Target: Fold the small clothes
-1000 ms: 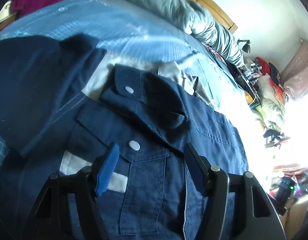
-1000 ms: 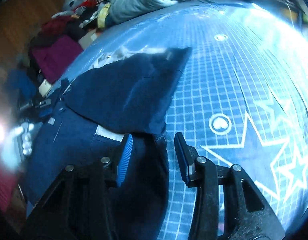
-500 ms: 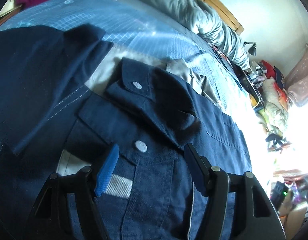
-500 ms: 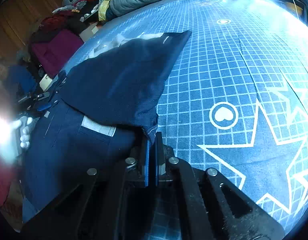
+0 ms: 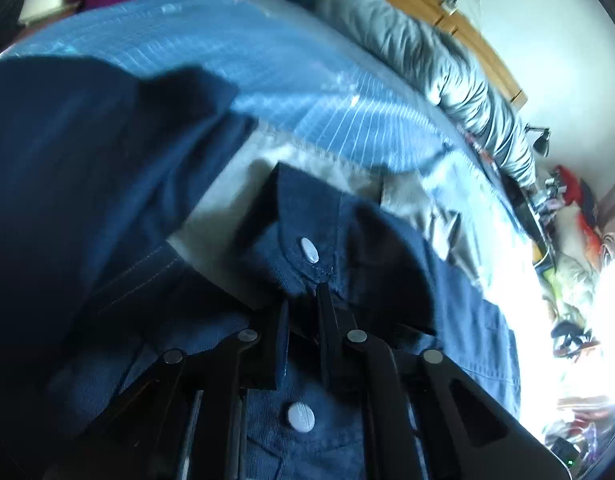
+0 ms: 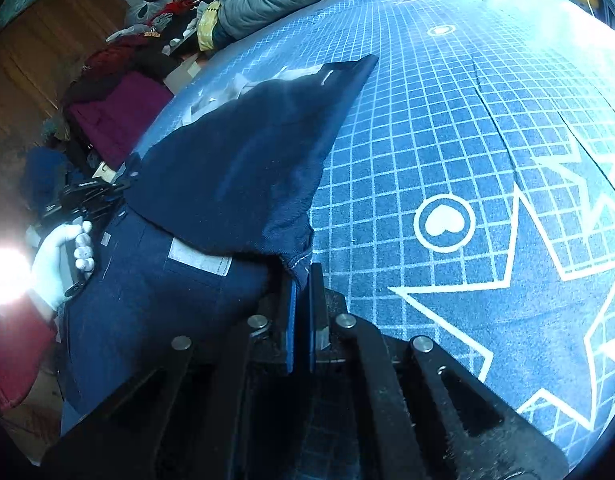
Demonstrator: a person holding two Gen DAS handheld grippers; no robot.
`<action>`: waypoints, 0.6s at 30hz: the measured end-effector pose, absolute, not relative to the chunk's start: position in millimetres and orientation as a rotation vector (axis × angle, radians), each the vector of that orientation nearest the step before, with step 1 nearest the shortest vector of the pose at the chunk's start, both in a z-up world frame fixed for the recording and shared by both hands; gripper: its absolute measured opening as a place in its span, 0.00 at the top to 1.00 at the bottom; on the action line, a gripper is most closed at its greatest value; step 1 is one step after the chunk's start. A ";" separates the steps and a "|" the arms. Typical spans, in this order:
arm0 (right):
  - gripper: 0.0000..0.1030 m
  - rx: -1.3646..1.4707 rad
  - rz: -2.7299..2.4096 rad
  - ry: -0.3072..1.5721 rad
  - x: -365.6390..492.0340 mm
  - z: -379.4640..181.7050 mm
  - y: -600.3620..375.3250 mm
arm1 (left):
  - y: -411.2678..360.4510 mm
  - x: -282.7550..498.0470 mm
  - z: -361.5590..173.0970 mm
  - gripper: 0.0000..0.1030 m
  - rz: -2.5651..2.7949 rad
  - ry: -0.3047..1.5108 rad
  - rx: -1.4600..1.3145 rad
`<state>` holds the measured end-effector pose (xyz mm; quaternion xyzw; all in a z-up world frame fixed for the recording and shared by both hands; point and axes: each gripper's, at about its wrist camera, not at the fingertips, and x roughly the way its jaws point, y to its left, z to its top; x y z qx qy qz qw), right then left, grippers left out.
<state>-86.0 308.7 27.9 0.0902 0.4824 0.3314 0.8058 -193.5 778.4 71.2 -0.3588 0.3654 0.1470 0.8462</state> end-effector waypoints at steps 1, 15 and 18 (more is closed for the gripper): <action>0.98 0.192 0.709 1.032 -85.8 28.0 309.0 | 775.5 -202.9 79.6 0.89 0.314 0.734 -0.747; 0.89 0.066 0.699 0.934 -124.6 80.8 316.9 | 797.8 -270.7 100.0 0.61 0.283 0.668 -0.788; 0.89 0.089 0.697 0.873 -115.7 91.3 326.5 | 808.5 -294.8 109.6 0.58 0.305 0.634 -0.792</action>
